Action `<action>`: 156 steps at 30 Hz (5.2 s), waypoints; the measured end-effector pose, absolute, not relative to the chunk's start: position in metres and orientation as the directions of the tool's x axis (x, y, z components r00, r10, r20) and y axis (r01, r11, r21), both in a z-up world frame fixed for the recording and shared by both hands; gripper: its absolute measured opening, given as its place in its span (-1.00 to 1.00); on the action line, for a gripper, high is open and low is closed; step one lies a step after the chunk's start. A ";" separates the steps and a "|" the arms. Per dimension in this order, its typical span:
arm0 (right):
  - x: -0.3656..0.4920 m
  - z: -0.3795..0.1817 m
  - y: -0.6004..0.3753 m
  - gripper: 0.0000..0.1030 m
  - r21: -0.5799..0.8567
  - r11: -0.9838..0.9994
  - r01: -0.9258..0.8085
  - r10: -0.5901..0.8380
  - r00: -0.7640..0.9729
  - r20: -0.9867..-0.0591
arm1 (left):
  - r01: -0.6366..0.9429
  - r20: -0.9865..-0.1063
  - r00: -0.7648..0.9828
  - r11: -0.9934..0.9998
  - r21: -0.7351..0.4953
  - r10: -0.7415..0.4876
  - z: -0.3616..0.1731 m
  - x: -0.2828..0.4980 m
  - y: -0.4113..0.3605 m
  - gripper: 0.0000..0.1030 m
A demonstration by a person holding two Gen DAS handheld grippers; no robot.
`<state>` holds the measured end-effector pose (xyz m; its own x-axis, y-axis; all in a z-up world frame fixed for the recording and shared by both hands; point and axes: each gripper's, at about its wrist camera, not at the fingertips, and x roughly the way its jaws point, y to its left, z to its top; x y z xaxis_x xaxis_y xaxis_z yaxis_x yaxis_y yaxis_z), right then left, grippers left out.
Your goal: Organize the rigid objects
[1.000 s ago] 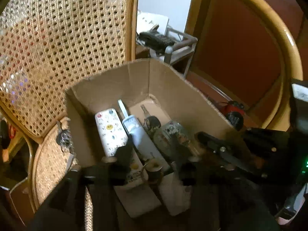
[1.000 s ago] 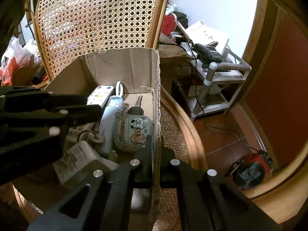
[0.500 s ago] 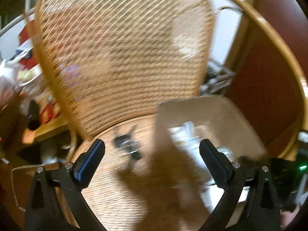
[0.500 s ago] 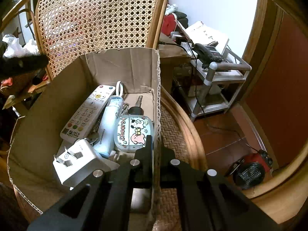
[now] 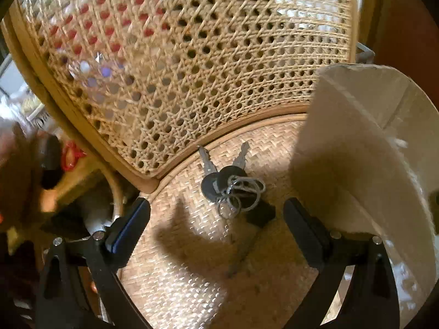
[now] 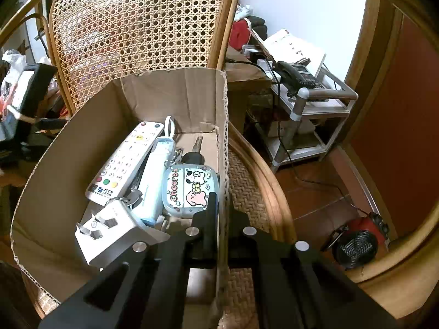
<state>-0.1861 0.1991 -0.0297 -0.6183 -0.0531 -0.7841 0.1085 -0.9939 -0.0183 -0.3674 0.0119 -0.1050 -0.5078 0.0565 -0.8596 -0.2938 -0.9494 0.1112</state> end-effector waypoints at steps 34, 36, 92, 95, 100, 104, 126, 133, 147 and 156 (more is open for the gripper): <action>-0.186 -0.030 0.200 -0.89 -0.022 -0.993 0.112 -0.053 -0.620 -0.782 | -0.377 -0.802 -0.501 -0.916 -0.137 0.326 -0.037 -0.352 -0.003 -0.84; -0.186 -0.030 0.200 -0.89 -0.022 -0.993 0.113 -0.053 -0.620 -0.783 | -0.389 -0.776 -0.527 -0.910 -0.142 0.346 -0.016 -0.352 -0.008 -0.84; -0.181 -0.030 0.202 -0.92 -0.032 -0.994 0.106 -0.041 -0.622 -0.782 | -0.525 -0.731 -0.526 -0.842 -0.123 0.434 0.008 -0.254 0.087 0.86; -0.182 -0.030 0.202 -0.92 -0.030 -0.994 0.102 -0.040 -0.625 -0.780 | -0.481 -0.714 -0.562 -0.867 -0.130 0.418 0.014 -0.240 0.062 0.97; -0.178 -0.029 0.201 -0.88 -0.037 -0.996 0.085 -0.027 -0.651 -0.759 | -0.393 -0.720 -0.601 -0.913 -0.111 0.346 0.006 -0.217 0.023 0.99; -0.177 -0.029 0.202 -0.11 -0.025 -0.996 0.080 -0.035 -0.670 -0.742 | -0.328 -0.728 -0.635 -0.944 -0.046 0.256 -0.002 -0.197 0.002 0.99; -0.085 0.019 0.169 0.93 -0.056 -0.990 0.130 -0.082 -0.850 -0.520 | -0.167 -0.639 -0.749 -0.983 -0.074 0.175 -0.006 -0.115 -0.060 0.99; -0.040 0.024 0.160 0.93 -0.065 -0.987 0.147 -0.096 -0.862 -0.497 | -0.128 -0.629 -0.748 -0.976 -0.176 0.211 -0.005 -0.089 -0.070 0.99; 0.022 0.027 0.163 0.93 0.000 -0.984 0.176 -0.157 -0.877 -0.454 | -0.091 -0.521 -0.846 -0.994 -0.060 0.108 0.006 -0.020 -0.053 0.99; 0.046 0.032 0.157 0.93 -0.040 -0.984 0.174 -0.143 -0.902 -0.408 | -0.109 -0.471 -0.875 -0.994 -0.028 0.109 0.012 0.002 -0.043 0.99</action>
